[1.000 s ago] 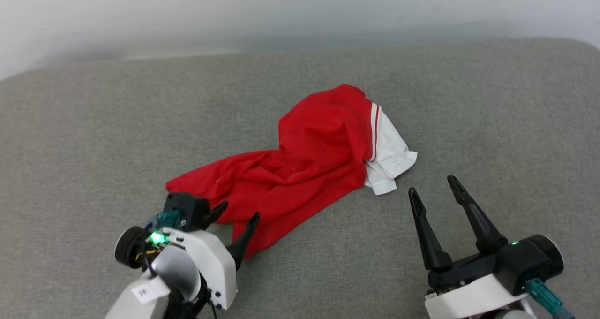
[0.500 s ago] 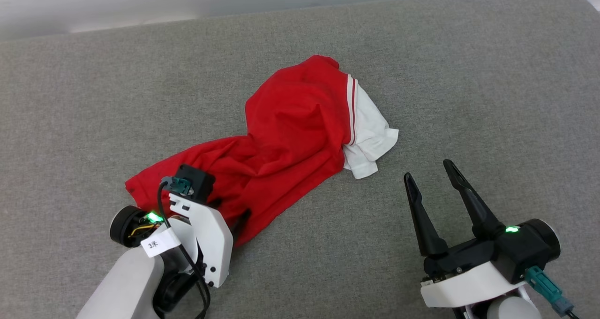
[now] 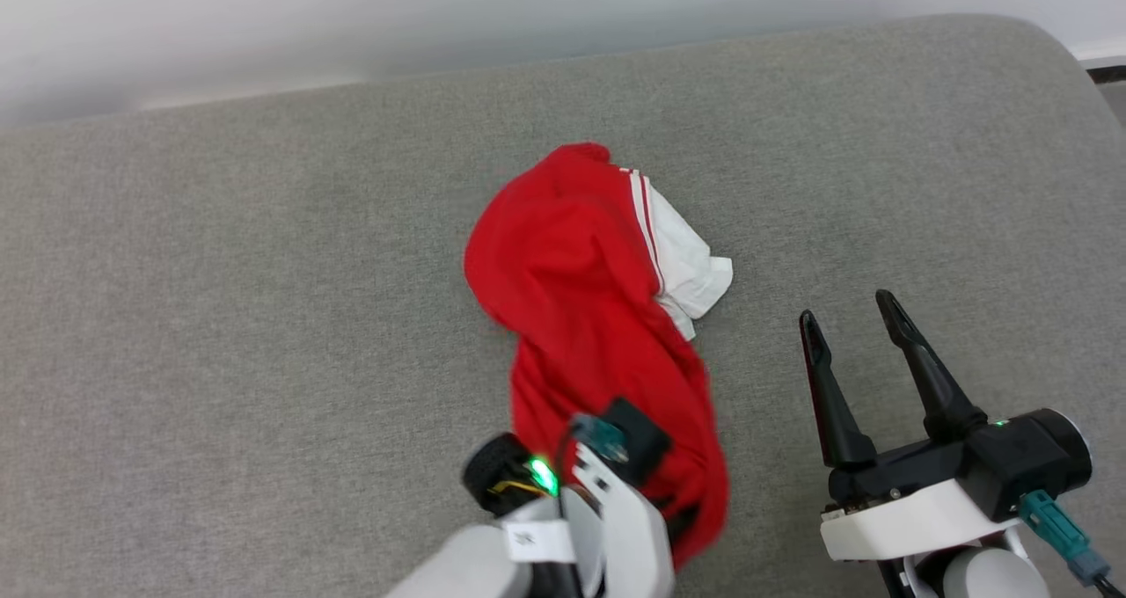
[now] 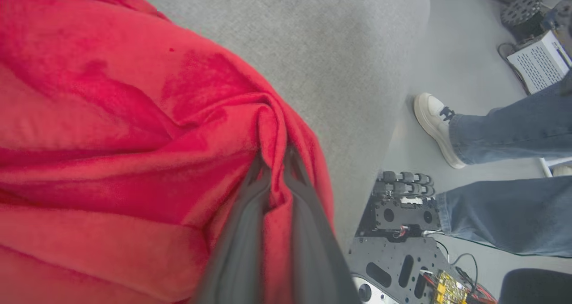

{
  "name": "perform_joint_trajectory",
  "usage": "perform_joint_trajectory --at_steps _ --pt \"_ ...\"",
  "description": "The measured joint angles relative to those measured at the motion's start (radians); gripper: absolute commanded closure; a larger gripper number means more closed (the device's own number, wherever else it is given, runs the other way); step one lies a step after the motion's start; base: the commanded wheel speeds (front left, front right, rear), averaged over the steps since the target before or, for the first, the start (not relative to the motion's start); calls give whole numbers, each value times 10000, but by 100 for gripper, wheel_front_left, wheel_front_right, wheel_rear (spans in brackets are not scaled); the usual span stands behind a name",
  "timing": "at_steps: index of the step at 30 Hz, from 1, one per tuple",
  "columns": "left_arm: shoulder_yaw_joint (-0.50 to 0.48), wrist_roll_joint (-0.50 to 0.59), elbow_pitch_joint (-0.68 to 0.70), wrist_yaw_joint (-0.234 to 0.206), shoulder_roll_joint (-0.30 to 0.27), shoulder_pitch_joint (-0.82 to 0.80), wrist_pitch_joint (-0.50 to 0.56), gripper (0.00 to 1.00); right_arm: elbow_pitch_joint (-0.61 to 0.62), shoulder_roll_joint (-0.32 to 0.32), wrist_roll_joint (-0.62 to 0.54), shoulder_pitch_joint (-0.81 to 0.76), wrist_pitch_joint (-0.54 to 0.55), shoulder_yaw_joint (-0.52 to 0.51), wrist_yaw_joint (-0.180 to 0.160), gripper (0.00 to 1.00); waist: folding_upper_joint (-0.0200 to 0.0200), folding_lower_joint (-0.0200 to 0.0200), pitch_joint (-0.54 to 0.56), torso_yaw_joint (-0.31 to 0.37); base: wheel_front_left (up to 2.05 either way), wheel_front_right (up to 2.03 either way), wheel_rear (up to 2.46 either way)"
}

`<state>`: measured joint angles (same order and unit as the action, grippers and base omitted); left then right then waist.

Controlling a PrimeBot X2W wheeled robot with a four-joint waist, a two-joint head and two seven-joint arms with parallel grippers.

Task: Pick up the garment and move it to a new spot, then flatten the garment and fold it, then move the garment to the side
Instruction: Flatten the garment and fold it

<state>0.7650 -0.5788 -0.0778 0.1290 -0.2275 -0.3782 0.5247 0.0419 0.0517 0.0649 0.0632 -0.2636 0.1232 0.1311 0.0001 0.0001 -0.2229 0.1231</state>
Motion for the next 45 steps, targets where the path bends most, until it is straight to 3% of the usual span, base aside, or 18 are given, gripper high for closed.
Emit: perform_joint_trajectory --at_steps 7,8,9,10,16,22,32,38,42,45 --pt "1933 -606 -938 2 518 -198 61 100 -12 2 -35 10 0 -280 0 0 0 0 200 213 0 0 0" --pt "2128 -610 -1126 2 523 -199 10 87 -25 2 -35 3 0 -268 0 0 0 0 209 230 0 0 0" --pt "2274 -610 -1308 2 502 -210 -96 8 -36 2 -35 -1 0 -272 0 0 0 0 214 239 0 0 0" --pt "2405 -614 -1467 2 485 -226 -240 0 -42 2 -35 -2 0 -265 0 0 0 0 216 241 0 0 0" --pt "2364 -790 -1935 2 485 -521 -1360 0 -84 0 -35 -29 0 -290 0 0 0 0 291 21 0 0 0" --pt "1377 -848 -1511 -182 389 -832 -2886 0 -146 0 -105 -111 0 -345 0 0 0 -1 603 -371 0 0 0" --pt "-1081 -451 -635 -1429 -943 -863 -6119 0 -186 -2 -219 -363 0 -362 0 0 0 -1 1334 -1067 0 0 0" --pt "-2336 -77 -445 -2063 -1904 123 -7687 0 -159 0 -242 -464 0 -345 0 0 0 -2 1600 -1354 0 0 0" --pt "-3312 171 161 -2359 -2015 1265 -7846 0 -115 -2 -284 -530 0 -307 0 0 0 -2 1657 -1434 0 0 0" --pt "-4146 642 965 -2353 -1670 2103 -7866 0 -82 -2 -286 -578 0 -330 0 0 0 -2 1635 -1471 0 0 0"
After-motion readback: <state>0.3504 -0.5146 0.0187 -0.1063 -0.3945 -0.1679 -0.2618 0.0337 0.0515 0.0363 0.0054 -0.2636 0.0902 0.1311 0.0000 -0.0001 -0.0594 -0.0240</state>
